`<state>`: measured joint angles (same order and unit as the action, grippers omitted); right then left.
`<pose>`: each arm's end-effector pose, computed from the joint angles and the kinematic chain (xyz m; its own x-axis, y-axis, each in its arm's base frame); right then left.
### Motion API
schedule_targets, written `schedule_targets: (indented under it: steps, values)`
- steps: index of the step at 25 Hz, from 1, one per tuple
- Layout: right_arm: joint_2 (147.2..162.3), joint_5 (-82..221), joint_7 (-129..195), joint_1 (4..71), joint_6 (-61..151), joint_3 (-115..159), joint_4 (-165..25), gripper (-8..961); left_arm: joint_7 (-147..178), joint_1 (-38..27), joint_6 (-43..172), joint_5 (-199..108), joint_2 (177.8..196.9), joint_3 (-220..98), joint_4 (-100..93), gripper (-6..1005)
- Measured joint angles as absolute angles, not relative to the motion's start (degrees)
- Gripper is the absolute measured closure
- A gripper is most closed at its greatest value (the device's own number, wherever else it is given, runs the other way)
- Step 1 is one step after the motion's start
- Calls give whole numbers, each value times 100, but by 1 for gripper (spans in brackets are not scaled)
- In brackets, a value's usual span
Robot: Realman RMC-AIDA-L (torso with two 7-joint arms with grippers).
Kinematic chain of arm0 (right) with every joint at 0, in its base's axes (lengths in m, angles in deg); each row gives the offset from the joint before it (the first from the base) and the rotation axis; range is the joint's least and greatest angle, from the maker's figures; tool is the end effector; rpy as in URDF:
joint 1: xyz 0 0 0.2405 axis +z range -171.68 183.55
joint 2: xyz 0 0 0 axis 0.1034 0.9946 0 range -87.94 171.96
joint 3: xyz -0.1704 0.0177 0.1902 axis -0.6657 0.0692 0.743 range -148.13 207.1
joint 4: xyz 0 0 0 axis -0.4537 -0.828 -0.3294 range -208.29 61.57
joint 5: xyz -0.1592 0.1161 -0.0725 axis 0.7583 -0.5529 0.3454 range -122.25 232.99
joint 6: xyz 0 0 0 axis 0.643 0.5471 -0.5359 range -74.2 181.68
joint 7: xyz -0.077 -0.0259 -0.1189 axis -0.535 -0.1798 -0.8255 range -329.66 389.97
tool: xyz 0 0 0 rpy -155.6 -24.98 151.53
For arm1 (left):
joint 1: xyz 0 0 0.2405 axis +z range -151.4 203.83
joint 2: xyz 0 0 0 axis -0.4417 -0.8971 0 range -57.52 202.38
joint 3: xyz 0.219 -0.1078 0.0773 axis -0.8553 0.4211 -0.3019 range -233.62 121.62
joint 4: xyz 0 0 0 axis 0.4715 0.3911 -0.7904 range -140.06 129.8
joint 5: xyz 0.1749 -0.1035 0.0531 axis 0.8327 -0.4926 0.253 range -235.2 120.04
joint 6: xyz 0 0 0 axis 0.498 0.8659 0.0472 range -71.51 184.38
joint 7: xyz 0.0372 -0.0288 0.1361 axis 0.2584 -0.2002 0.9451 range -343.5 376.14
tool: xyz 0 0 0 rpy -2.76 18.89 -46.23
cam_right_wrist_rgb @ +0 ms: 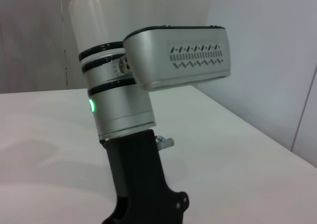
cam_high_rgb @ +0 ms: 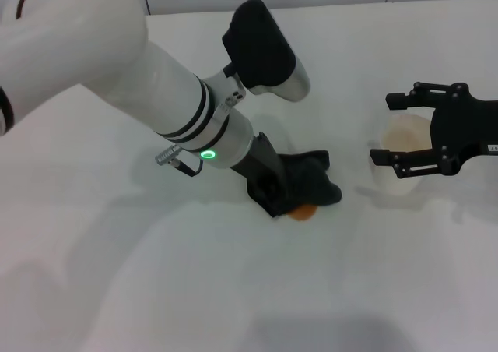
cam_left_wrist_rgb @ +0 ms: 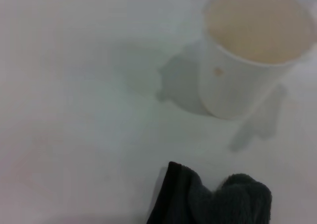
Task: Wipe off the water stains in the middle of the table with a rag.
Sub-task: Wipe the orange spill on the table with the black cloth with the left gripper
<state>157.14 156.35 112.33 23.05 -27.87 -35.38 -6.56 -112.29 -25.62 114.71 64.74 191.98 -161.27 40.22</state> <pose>0.2340 0.3251 0.0454 0.9431 -0.0465 -0.3292 -0.1725 -0.9150 -0.3648 -0.1296 0.3665 -0.1307 0.9408 0.2496 -0.2295 0.2126 -0.9615 -0.1741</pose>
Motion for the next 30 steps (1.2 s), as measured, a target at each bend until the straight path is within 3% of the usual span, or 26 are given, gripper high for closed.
schedule_targets:
  steps: [30]
  values:
    - [15714,15636,11233,2307,-2765,-3530,-656,93,-11706,-2383,11804,7149,19193,-15704,4500,929]
